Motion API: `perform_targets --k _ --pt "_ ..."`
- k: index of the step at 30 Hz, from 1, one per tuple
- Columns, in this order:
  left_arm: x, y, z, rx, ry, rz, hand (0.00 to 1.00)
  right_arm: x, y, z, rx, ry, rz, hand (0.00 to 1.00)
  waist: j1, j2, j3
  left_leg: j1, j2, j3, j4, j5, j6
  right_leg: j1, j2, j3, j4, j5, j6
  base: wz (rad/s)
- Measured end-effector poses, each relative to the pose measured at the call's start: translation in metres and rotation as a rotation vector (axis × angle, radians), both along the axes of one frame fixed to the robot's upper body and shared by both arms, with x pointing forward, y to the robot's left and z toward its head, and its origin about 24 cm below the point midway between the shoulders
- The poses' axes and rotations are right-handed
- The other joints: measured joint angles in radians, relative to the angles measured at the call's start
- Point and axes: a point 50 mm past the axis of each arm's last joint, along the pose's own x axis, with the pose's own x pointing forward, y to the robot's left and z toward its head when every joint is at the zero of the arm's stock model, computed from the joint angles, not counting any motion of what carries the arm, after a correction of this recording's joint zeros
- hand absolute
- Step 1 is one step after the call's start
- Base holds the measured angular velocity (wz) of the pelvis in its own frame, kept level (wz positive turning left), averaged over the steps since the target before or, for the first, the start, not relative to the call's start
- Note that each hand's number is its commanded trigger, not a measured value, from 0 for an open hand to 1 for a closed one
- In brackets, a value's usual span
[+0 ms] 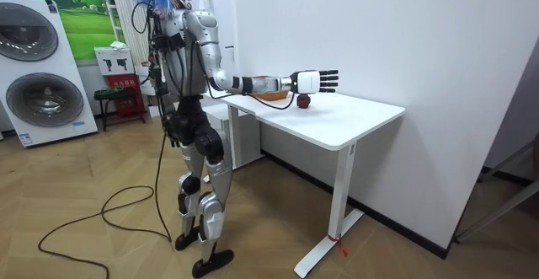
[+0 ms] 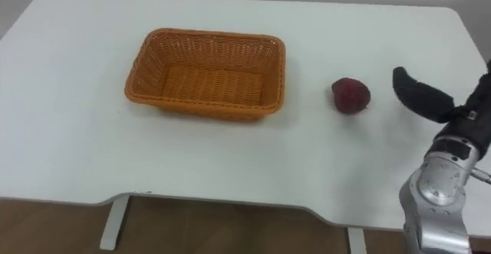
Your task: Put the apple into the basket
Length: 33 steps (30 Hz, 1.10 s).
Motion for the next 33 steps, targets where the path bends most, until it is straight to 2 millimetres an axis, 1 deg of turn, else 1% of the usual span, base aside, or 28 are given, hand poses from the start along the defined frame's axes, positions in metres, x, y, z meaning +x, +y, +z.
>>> perform_targets --k 2,6,9,12,14,17,20,22,25,30,32,33 --pt "0.001 0.000 0.000 -0.012 -0.002 -0.005 0.00 0.005 0.003 -0.006 0.007 0.036 0.050 0.00 0.002 0.000 0.0002 0.000 -0.001 -0.002 0.000 0.000 0.000 0.001 0.000 0.001 -0.001 0.000 0.000 0.02" --pt "0.002 0.000 0.000 -0.023 -0.002 -0.010 0.00 0.015 0.006 -0.010 0.013 0.072 0.113 0.00 0.002 0.003 0.0004 -0.001 0.000 -0.002 -0.001 0.000 0.000 0.000 0.000 0.003 -0.001 0.000 0.000 0.00" --pt "0.002 0.000 0.000 -0.031 -0.001 -0.014 0.00 0.019 0.006 -0.009 -0.005 0.098 0.171 0.00 0.009 0.005 -0.0007 0.001 0.000 -0.002 -0.004 0.000 0.000 0.001 0.001 0.003 -0.001 0.000 0.000 0.00" --pt "0.002 0.000 0.000 -0.032 0.001 -0.016 0.00 0.020 0.002 -0.006 -0.019 0.105 0.203 0.00 0.019 0.005 -0.0006 0.004 -0.001 -0.004 -0.006 0.001 0.000 0.003 0.000 0.002 -0.001 0.000 0.000 0.01" --pt "0.002 0.000 0.000 -0.031 0.003 -0.019 0.00 0.023 0.000 -0.007 -0.018 0.121 0.220 0.00 0.019 0.004 -0.0002 0.008 -0.001 -0.007 -0.006 0.001 0.000 0.008 0.000 -0.001 -0.001 0.000 0.000 0.05" --pt "0.004 0.000 0.000 -0.032 -0.001 -0.021 0.00 0.025 -0.002 -0.012 -0.005 0.162 0.240 0.00 0.020 -0.001 0.0019 0.016 0.000 -0.012 -0.007 0.001 0.000 0.018 0.000 -0.003 -0.002 0.000 0.000 0.04" --pt "0.004 0.000 0.000 -0.041 -0.002 -0.024 0.00 0.026 0.000 -0.014 0.001 0.182 0.278 0.00 0.023 -0.007 0.0062 0.013 0.000 -0.012 -0.006 0.001 0.000 0.017 0.000 -0.012 -0.003 0.000 0.000 0.01" --pt "0.004 0.002 0.001 -0.056 0.001 -0.023 0.00 0.026 -0.001 -0.016 0.007 0.199 0.301 0.00 0.023 -0.014 0.0051 0.005 -0.001 -0.014 -0.003 0.001 0.000 0.013 -0.003 -0.025 -0.003 0.000 0.001 0.06" --pt "0.003 0.006 0.002 -0.060 0.008 -0.028 0.00 0.029 -0.002 -0.019 0.021 0.227 0.320 0.00 0.022 -0.020 0.0011 0.004 -0.001 -0.016 -0.001 0.001 0.000 0.014 -0.003 -0.026 -0.003 0.000 0.001 0.01" --pt "0.002 0.013 0.004 -0.060 0.016 -0.033 0.00 0.034 -0.011 -0.015 0.006 0.252 0.331 0.00 0.023 -0.020 -0.0005 0.000 -0.003 -0.026 0.001 0.001 0.000 0.014 -0.003 -0.032 -0.003 0.000 0.001 0.05" --pt "0.001 0.014 0.004 -0.061 0.028 -0.030 0.00 0.033 -0.013 -0.015 0.005 0.256 0.331 0.00 0.025 -0.018 -0.0033 0.000 -0.003 -0.029 0.001 0.001 0.000 0.016 -0.003 -0.033 -0.003 0.000 0.001 0.03" --pt "0.000 0.014 0.004 -0.064 0.035 -0.029 0.00 0.032 -0.014 -0.017 0.007 0.268 0.337 0.00 0.025 -0.017 -0.0060 0.001 -0.003 -0.029 0.001 0.001 0.000 0.016 -0.004 -0.033 -0.003 0.000 0.001 0.00"
